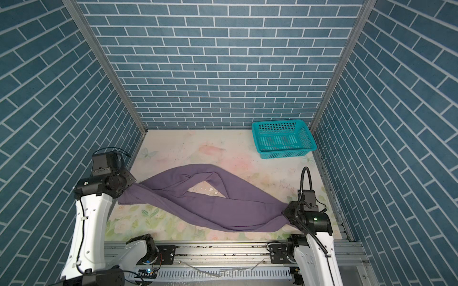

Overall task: Fold and stack the trousers
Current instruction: Flatten out the trousers at the center of the table.

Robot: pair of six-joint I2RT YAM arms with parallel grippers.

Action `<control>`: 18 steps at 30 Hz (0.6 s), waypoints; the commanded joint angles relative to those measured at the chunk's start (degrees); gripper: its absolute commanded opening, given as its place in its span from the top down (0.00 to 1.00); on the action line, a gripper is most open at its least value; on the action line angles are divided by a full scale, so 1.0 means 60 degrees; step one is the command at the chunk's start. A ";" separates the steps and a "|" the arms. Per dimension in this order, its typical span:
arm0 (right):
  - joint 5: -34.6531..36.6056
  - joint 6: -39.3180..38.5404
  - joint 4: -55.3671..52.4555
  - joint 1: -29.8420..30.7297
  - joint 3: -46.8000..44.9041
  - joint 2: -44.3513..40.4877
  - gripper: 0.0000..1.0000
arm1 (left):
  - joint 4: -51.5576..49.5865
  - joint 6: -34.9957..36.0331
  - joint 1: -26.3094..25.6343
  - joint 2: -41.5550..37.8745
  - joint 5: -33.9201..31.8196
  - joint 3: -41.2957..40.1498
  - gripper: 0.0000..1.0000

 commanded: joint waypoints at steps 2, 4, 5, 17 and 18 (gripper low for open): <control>-0.0107 0.0232 0.0349 0.0033 0.0001 0.0687 0.59 | 0.0085 -0.0047 0.0232 -0.0056 -0.0528 -0.0154 0.28; 0.0266 -0.0077 0.0261 0.0026 0.0574 0.1059 0.50 | 0.0002 -0.0079 0.0224 0.0109 -0.0488 -0.0097 0.15; 0.0546 -0.0256 0.0163 0.0010 0.1086 0.1230 0.48 | -0.0026 -0.0123 0.0233 0.0105 -0.0523 -0.0054 0.13; 0.1895 -0.1662 0.1426 0.1663 0.3268 0.4786 0.37 | 0.0964 -0.0280 -0.0630 0.1191 0.0105 0.0320 0.17; 0.1763 -0.1686 0.1717 0.1890 0.3085 0.5135 0.36 | 0.1088 -0.0368 -0.1026 0.1375 -0.0181 0.0223 0.17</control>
